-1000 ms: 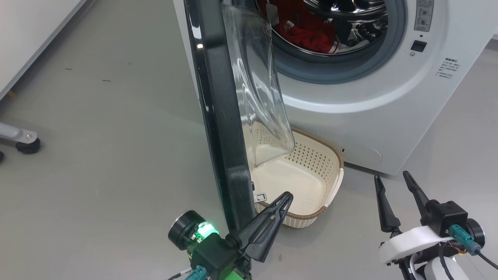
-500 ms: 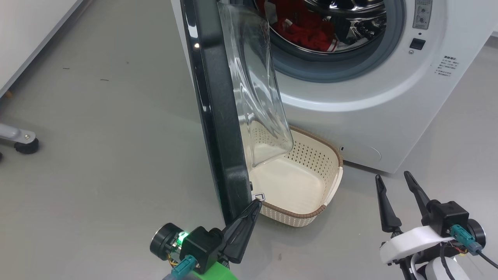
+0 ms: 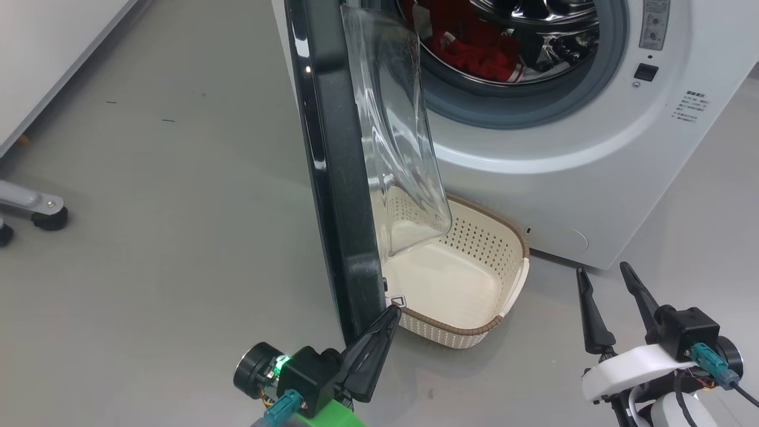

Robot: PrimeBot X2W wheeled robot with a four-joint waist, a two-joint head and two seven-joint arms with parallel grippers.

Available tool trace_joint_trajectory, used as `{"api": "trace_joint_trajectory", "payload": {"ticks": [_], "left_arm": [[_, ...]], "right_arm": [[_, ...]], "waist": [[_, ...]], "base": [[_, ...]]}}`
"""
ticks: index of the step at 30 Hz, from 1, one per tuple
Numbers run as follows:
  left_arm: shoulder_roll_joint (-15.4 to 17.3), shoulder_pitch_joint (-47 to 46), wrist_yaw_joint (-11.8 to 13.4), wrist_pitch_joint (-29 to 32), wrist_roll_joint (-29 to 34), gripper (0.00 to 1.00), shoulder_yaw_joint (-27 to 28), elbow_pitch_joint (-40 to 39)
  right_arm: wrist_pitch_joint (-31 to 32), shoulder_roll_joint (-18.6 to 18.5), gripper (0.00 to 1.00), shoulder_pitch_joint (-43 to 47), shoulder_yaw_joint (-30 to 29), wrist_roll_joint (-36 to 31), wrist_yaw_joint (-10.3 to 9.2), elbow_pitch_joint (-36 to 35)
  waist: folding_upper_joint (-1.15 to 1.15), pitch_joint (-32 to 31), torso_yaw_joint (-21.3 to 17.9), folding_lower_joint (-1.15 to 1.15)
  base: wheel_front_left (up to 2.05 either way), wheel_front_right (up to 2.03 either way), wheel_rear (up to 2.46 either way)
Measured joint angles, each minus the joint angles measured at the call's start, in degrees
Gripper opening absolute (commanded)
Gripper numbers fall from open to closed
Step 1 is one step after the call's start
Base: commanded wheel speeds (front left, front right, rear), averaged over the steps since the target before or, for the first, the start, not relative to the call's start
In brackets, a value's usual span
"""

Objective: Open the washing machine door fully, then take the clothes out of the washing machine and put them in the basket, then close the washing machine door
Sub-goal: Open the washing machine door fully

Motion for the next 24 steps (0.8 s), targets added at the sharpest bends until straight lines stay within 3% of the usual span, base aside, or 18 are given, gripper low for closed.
{"api": "trace_joint_trajectory", "payload": {"ticks": [15,24], "left_arm": [[-0.3,0.0,2.5,-2.1,-0.5,0.00,0.6,1.2],[-0.3,0.1,4.8,-3.6,-1.0,0.00,4.2,2.3]], "right_arm": [[0.0,0.0,1.00,0.0,-1.2,-1.5,0.42,-0.1],[0.0,0.0,1.00,-0.5,-0.9,-2.0,0.92,-0.1]], "waist": [[0.00,0.3,3.5,0.00],[0.00,1.1,4.6,0.00]], "base": [[0.00,0.00,0.00],[0.00,0.00,0.00]]}}
